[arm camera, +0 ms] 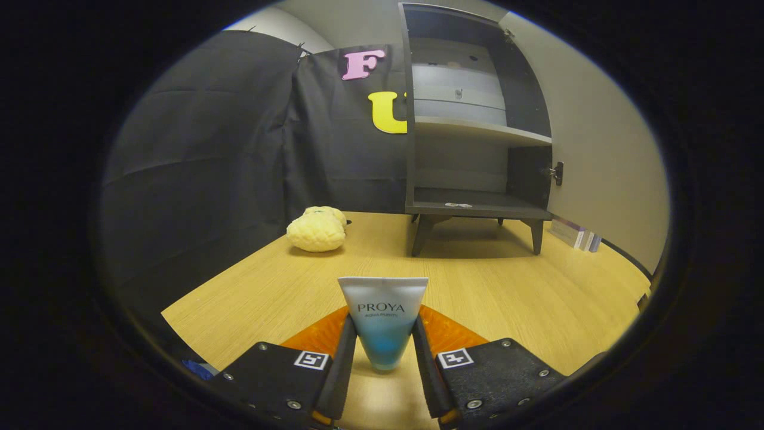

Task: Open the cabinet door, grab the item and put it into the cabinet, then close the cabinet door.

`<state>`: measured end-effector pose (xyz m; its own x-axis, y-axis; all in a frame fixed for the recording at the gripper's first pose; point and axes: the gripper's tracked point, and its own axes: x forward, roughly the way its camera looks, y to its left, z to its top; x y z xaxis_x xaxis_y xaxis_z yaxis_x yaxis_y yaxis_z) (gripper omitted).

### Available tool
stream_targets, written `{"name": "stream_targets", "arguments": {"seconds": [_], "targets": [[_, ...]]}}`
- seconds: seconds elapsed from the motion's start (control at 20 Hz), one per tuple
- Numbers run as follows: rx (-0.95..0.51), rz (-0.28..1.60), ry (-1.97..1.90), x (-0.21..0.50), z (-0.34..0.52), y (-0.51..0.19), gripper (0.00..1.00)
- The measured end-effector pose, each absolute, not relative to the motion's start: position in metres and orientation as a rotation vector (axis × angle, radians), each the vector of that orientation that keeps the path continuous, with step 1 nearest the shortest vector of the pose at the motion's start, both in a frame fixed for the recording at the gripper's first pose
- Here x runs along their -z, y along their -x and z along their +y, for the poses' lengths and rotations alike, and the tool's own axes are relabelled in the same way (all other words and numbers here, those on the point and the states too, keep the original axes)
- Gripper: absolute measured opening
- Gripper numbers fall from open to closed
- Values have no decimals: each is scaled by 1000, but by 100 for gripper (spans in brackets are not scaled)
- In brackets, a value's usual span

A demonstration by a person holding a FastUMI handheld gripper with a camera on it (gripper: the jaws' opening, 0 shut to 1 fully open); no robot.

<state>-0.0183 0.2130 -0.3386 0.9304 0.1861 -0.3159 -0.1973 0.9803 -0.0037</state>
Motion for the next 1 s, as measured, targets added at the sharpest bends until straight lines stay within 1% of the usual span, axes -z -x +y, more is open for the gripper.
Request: {"name": "stream_targets", "arguments": {"seconds": [0.25,0.55,1.0], "targets": [[-180,292,37,296,196,8,52],[-153,202,86,225,172,-20,52],[-65,98,109,105,127,-96,52]]}}
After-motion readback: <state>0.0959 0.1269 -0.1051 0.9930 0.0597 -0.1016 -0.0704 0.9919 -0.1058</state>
